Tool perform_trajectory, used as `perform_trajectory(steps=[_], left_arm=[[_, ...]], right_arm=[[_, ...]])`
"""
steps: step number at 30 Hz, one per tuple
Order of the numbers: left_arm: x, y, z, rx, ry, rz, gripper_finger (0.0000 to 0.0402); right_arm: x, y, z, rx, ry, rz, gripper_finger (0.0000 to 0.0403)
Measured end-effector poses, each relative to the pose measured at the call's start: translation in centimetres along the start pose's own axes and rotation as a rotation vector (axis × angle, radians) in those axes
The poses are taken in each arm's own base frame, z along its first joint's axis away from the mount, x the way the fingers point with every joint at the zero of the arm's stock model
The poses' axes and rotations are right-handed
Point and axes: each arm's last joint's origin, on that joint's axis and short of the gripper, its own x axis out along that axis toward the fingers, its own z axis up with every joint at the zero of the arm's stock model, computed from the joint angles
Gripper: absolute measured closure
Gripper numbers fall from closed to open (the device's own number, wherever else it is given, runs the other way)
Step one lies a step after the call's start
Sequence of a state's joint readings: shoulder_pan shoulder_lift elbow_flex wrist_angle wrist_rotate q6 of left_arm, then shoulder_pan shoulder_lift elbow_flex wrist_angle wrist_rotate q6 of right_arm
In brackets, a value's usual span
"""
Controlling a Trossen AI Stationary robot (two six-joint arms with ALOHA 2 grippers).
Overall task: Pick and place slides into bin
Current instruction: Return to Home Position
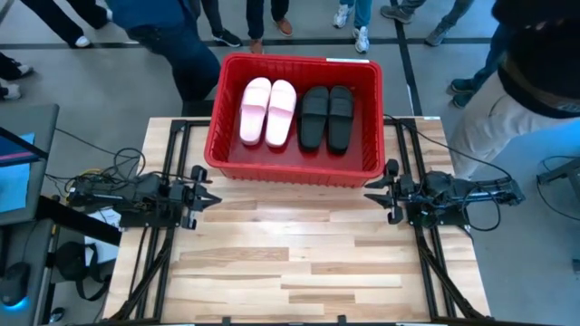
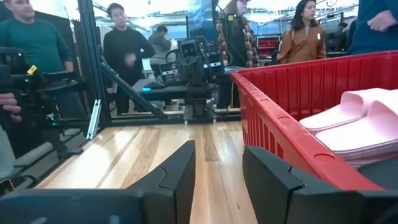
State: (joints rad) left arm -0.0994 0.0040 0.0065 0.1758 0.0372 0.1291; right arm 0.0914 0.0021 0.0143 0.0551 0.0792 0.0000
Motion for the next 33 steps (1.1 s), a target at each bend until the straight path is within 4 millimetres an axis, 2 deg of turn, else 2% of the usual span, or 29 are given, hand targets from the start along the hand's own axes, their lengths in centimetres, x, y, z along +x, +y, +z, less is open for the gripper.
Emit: perform_trajectory(steps=[33], left_arm=[[-0.1,0.0,-1.2,-0.062,0.126,0.039,0.0398]], right_arm=[[0.0,0.0,0.0,0.0,0.002,0.0,0.0282]])
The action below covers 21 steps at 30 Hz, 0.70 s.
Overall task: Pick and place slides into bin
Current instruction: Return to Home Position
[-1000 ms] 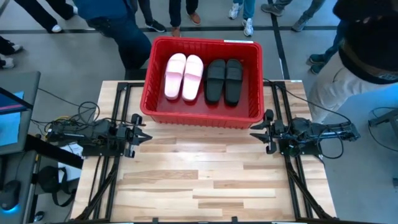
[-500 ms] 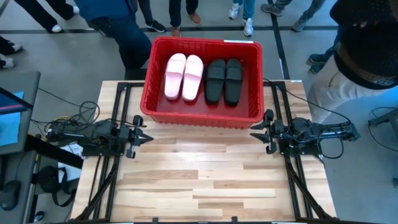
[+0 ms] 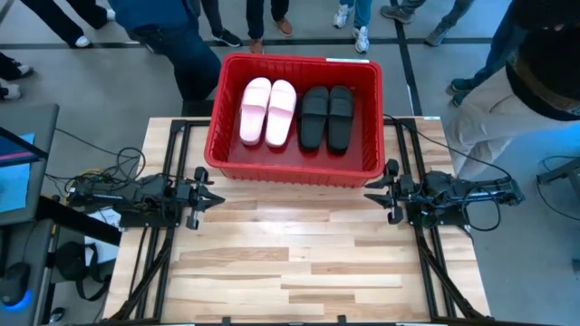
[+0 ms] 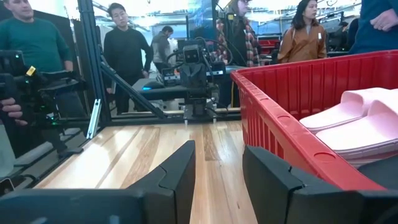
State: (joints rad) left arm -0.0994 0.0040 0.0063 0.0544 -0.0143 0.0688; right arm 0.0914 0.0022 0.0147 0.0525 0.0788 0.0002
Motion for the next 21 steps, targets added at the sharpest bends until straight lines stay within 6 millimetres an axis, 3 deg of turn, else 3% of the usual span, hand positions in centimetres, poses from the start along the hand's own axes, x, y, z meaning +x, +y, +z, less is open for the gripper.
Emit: perform_trajectory(steps=[21], left_arm=[[0.0,-0.01,-0.2,0.02,0.021,-0.002,0.0398]], right_arm=[[0.0,0.0,0.0,0.0,0.0,0.0,0.0282]])
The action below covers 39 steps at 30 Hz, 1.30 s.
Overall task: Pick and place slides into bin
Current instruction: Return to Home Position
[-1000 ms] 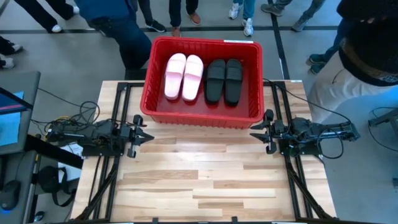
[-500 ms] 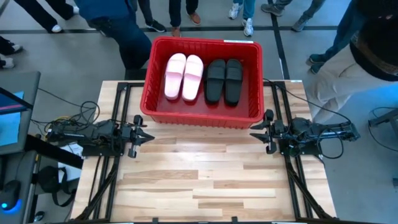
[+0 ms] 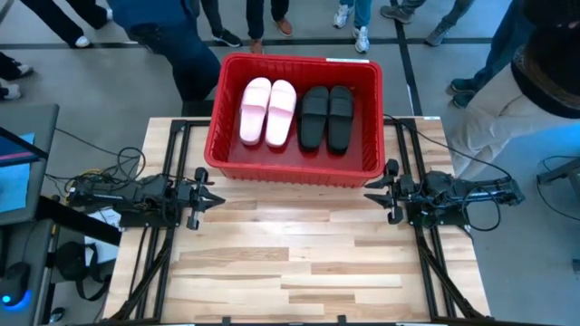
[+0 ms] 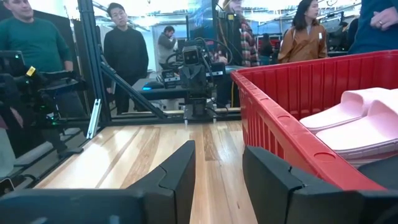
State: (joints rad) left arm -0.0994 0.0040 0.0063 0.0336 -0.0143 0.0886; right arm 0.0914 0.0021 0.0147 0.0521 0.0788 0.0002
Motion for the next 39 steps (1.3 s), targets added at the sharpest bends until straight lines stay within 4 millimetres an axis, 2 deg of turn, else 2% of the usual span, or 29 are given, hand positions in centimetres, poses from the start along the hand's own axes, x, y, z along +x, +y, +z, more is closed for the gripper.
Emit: perform_trajectory(steps=[39], left_arm=[[0.0,0.0,-0.02,0.02,0.001,0.0,0.0398]], right_arm=[[0.0,0.0,0.0,0.0,0.0,0.0,0.0282]])
